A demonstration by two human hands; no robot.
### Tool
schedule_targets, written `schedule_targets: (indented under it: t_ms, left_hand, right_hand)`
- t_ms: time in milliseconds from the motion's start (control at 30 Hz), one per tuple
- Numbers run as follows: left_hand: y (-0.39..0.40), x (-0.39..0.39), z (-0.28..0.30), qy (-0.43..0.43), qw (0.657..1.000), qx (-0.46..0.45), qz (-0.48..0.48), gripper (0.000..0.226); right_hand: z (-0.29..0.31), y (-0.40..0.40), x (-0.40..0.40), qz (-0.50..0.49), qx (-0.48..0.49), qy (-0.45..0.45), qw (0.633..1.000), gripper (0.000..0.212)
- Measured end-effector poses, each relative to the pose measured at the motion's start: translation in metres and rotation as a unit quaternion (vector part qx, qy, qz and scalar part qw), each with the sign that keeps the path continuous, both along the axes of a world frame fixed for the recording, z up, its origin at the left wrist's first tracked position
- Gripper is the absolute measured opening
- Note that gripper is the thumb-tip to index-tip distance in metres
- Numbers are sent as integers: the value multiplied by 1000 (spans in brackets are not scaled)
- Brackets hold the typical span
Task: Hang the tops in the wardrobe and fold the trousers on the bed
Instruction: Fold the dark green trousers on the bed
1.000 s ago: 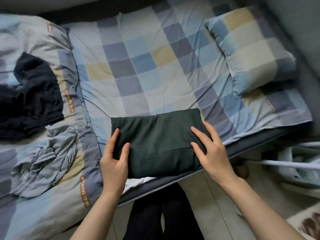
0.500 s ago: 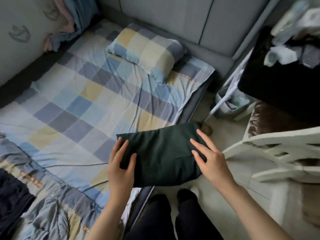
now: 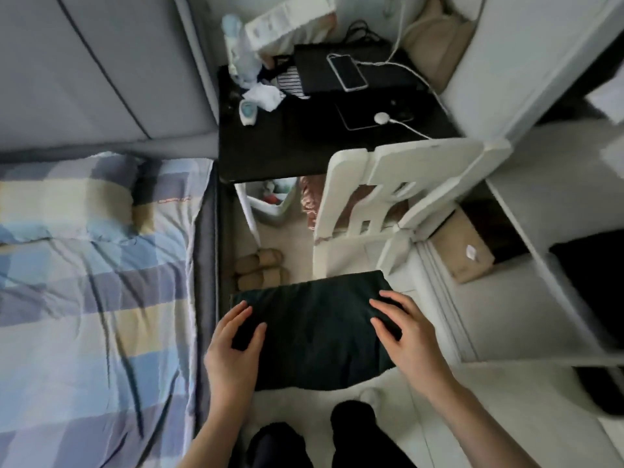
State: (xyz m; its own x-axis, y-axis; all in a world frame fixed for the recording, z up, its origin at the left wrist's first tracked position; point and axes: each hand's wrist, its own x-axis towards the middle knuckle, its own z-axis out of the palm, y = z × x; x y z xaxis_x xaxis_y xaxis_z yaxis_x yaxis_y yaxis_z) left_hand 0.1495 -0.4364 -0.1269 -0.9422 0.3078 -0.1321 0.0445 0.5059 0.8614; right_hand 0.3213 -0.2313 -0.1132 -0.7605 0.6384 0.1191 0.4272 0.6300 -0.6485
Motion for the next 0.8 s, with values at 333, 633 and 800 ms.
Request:
schedule_targets:
  t_ms: [333, 633, 800]
  left_hand:
    - [226, 99, 4, -23, 956, -10, -293, 36]
    - [374, 135, -4, 22, 892, -13, -451, 30]
    - [460, 129, -8, 3, 846, 4, -533, 30]
  right_hand:
    - [4, 152, 171, -203, -5, -37, 979, 27]
    - [1, 216, 234, -350, -29, -42, 935, 27]
    - [0, 259, 240, -424, -24, -58, 903, 27]
